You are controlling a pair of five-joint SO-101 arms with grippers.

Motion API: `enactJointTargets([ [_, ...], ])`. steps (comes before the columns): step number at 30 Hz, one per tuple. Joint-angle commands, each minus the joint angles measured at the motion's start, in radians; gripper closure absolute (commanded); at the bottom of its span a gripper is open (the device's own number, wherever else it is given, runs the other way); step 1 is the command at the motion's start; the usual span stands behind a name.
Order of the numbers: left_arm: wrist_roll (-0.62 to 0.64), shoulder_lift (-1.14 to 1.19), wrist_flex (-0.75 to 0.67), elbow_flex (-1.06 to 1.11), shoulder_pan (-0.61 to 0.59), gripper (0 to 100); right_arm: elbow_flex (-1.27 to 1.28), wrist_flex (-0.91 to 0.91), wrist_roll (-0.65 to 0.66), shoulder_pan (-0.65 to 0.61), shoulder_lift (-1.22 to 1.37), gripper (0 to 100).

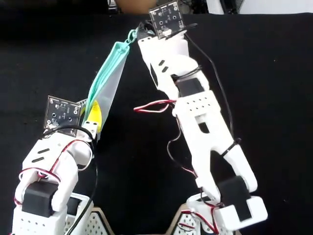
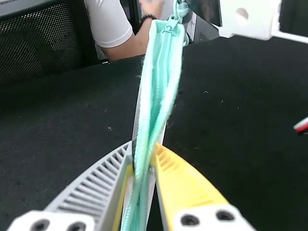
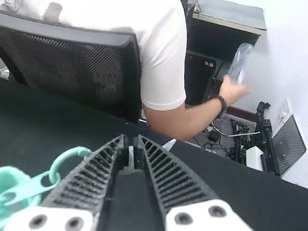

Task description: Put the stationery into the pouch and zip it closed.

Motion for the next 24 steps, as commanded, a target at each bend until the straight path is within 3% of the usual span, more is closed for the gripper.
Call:
enactJointTargets([
  [1, -0.005, 0.015, 0.023, -0.010, -0.002, 95, -0.087, -0.012, -0.006, 0.094, 0.038, 98.5],
  [15, -0.005, 0.015, 0.023, -0.010, -0.002, 95, -0.111, -0.011, -0.008, 0.132, 0.050, 98.5],
  [20, -0.005, 0.015, 0.017, -0.012, -0.016, 95, -0.110, 0.078, -0.008, 0.074, 0.024, 97.5],
  [24, 0.002, 0.015, 0.023, -0.082, -0.113, 95, -0.108, 0.232, -0.008, 0.037, -0.128, 92.0],
])
